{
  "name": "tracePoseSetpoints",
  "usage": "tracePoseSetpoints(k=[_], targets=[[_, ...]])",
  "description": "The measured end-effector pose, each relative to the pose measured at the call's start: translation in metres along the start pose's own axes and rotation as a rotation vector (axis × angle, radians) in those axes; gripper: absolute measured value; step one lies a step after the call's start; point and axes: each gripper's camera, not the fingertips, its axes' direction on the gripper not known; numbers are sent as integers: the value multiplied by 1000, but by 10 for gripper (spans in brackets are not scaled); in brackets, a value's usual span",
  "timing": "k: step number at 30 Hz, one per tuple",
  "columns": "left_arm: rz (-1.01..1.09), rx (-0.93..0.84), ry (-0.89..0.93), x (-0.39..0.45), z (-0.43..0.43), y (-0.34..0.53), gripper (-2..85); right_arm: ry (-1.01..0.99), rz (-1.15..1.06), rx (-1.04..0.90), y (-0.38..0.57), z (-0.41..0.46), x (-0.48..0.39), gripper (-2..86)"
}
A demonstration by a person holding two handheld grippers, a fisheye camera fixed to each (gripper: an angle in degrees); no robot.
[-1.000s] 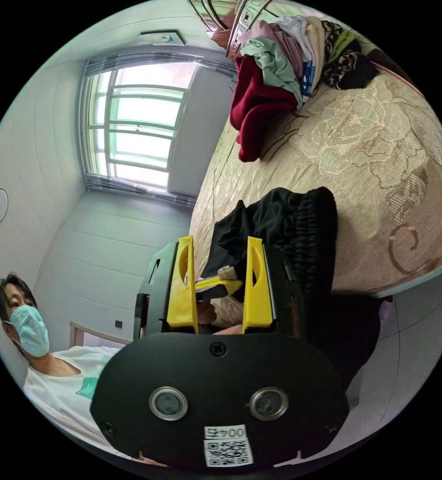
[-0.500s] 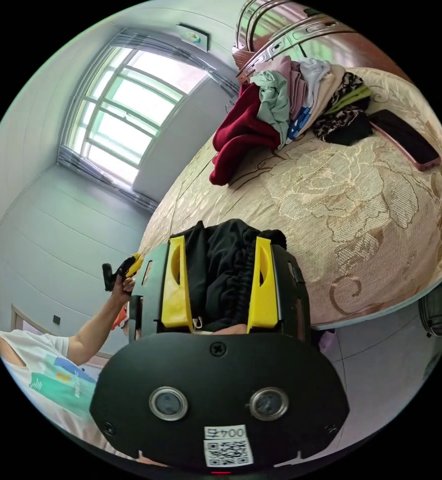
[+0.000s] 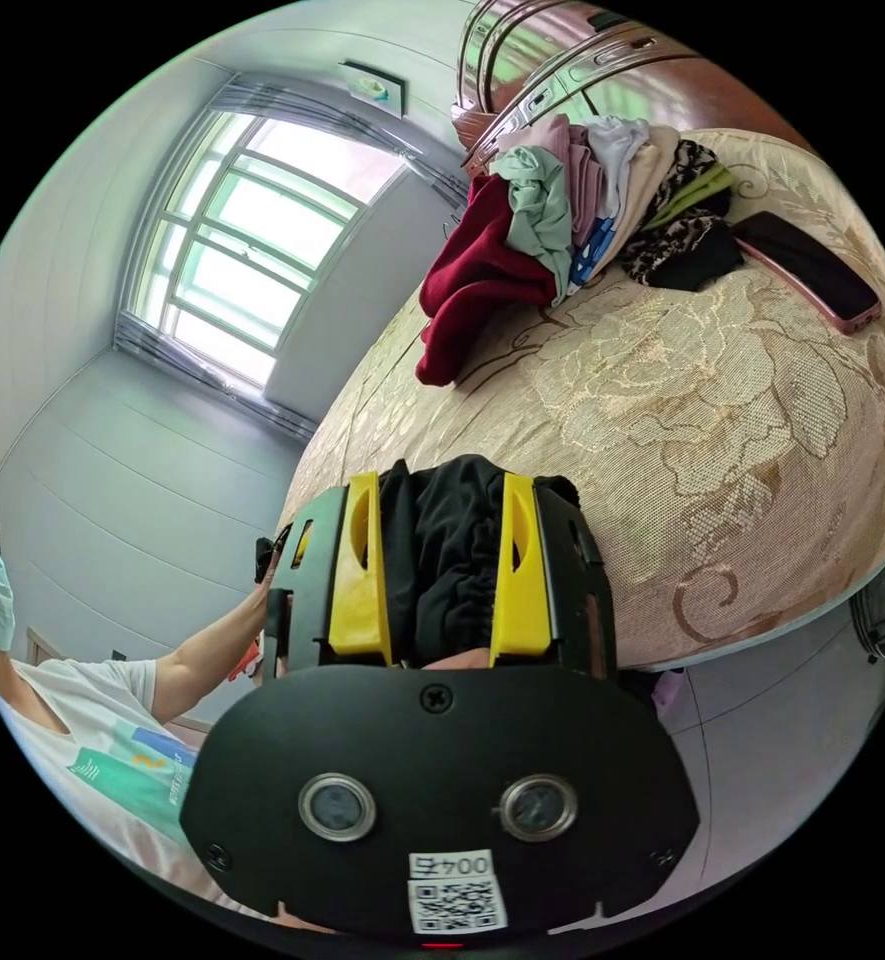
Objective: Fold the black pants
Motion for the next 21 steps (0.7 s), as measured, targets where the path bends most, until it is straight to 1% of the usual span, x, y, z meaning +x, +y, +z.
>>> tracePoseSetpoints(k=[3,7,12,16,18,21], targets=[[14,-53,8,-9,11,-14,102,-13,2,3,1,-6,3,167],[29,-105,-55,-18,18,-28,99,-1,3,-2,1,-12,8,167],[67,-34,-117,-27,1,-40,105,72,20,26,4,-27,20,168],[83,-108,-90,-38,5,-52,106,99,37,37,6,-29,29,167],[99,-128,-71,-38,8,-55,102,115,37,80,9,-35,28,167],[162,-174,-101,-33,17,-59,98,129,53,84,9,-39,33,167]])
